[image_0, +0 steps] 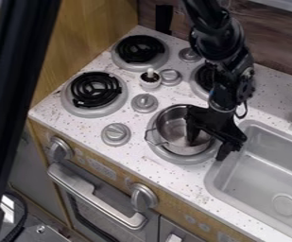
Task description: Move the silver pot to the right lower side of the burner
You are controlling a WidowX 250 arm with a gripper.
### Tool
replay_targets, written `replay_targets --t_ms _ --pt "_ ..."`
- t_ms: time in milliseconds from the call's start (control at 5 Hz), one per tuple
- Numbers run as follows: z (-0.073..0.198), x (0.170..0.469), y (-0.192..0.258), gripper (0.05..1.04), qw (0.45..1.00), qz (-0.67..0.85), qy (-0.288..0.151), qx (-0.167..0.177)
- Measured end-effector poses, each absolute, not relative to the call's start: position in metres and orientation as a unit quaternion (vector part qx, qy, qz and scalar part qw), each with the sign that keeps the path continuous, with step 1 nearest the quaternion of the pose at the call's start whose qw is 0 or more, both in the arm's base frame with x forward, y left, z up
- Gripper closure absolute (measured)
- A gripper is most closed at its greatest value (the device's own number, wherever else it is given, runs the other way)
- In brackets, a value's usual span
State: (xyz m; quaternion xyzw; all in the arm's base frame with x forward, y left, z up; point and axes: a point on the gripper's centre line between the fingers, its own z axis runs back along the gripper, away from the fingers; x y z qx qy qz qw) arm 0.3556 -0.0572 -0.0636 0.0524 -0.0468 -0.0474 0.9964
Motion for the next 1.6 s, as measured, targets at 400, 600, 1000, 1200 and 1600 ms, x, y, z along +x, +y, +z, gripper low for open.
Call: replay_targets --t_ms 400,600,1000,1200,1600 --pt "-0.065 0.363 -0.051 0.416 0.996 -0.045 -0.061 0.053" --pt "-0.066 0.36 -0.04 0.709 0.994 -0.045 -0.071 0.064" --pt "-0.012 0.385 0.011 1.011 0.988 -0.005 -0.136 0.08" --pt "0.009 0.404 0.05 1.014 0.983 0.049 -0.15 0.096" --pt "-0.061 0.41 0.126 1.016 0.982 0.13 -0.063 0.123"
